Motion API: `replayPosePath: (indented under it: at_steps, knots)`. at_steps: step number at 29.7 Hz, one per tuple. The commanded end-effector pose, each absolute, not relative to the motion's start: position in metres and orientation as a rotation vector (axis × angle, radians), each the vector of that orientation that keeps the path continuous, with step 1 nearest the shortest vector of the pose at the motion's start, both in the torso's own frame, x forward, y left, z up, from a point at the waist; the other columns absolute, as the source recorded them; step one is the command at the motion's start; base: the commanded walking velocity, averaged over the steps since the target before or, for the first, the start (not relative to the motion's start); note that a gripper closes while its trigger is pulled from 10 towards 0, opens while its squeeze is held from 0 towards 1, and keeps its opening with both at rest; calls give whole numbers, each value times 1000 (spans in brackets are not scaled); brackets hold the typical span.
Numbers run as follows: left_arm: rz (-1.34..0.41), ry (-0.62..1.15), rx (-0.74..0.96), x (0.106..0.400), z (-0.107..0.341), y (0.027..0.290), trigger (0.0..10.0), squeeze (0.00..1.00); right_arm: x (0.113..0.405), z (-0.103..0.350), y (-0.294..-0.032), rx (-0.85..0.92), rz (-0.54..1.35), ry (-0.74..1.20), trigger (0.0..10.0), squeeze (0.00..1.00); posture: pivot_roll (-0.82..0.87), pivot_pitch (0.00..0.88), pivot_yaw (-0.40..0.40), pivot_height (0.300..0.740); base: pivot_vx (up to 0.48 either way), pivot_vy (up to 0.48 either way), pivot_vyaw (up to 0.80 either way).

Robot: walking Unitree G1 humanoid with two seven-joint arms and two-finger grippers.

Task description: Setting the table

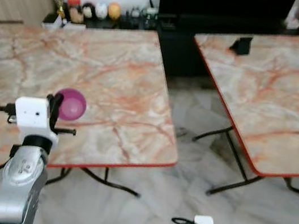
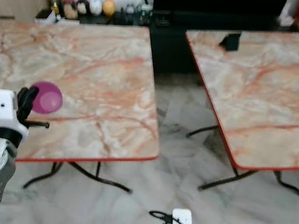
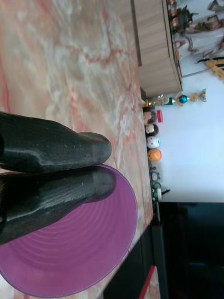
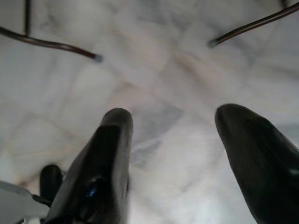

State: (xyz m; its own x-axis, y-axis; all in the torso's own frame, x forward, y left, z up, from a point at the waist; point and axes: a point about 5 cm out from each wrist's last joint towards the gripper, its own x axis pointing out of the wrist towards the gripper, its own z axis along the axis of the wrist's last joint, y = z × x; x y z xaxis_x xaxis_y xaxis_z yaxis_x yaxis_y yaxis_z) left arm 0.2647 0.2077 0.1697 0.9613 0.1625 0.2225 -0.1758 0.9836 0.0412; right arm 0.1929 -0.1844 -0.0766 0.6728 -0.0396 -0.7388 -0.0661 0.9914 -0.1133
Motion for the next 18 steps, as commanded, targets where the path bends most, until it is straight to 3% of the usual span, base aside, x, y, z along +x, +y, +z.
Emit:
replayPosePath:
  at_steps: [1, 11, 16, 18]
  knots:
    - [197, -238, 63, 264, 175, 213, 10000, 0, 194, -77, -176, -118, 32, 827, 10000, 0, -61, 0, 55, 740, 0, -469, 0]
    - [202, -233, 56, 265, 174, 213, 10000, 0, 199, -74, -172, -145, 52, 811, 10000, 0, -62, 0, 54, 740, 0, -463, 0]
    - [207, -229, 52, 265, 174, 214, 10000, 0, 199, -74, -172, -157, 52, 808, 10000, 0, -60, 0, 52, 740, 0, -456, 638]
    - [208, -230, 49, 265, 174, 214, 10000, 0, 199, -74, -172, -140, 44, 806, 10000, 0, -59, 0, 51, 740, 0, -454, 0]
